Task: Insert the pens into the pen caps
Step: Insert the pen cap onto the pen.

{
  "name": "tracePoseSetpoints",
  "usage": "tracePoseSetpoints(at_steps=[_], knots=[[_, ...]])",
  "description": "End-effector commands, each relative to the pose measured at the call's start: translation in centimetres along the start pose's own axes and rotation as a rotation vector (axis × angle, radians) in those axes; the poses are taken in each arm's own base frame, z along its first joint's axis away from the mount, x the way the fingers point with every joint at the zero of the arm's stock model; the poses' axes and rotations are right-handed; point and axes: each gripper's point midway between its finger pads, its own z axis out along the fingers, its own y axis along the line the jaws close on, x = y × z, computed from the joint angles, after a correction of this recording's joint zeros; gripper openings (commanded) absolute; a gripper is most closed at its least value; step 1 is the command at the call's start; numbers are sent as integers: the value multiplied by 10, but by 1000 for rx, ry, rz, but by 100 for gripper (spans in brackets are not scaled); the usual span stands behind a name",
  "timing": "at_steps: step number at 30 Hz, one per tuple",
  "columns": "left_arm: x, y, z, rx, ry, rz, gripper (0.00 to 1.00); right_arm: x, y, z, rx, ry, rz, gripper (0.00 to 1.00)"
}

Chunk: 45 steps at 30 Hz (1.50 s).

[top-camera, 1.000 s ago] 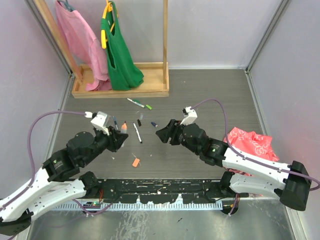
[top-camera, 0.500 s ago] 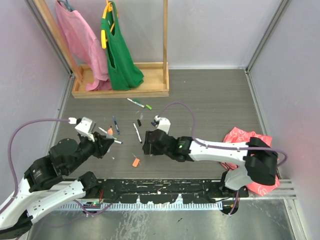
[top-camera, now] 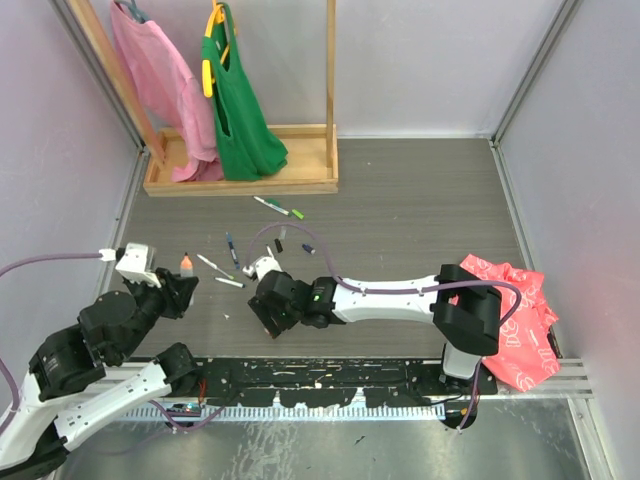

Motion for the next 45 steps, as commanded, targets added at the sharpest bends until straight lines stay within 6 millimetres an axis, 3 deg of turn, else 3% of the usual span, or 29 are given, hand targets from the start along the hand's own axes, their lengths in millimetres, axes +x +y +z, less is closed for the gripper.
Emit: tracePoseSetpoints(at_steps=[1, 8, 15, 21, 26, 33, 45], knots=[[-15, 16, -13, -69, -50, -102, 0, -4, 11, -12, -149, 30, -472, 68], [-8, 29, -14, -131, -56, -133, 0, 7, 9, 0, -249, 75, -862, 70], [-6, 33, -11, -162, -56, -121, 0, -20, 22, -2, -278, -41, -996, 69], [-4, 31, -8, -168, -43, -105, 0, 4, 28, -15, -453, -101, -1258, 74], [-4, 31, -7, -170, -40, -100, 0, 16, 22, -20, -529, -85, -1449, 75], [-3, 31, -6, -169, -40, -98, 0, 19, 18, -17, -684, -11, -1556, 72], [0, 27, -2, -171, -15, -77, 0, 9, 23, 5, -753, 74, -1552, 70]])
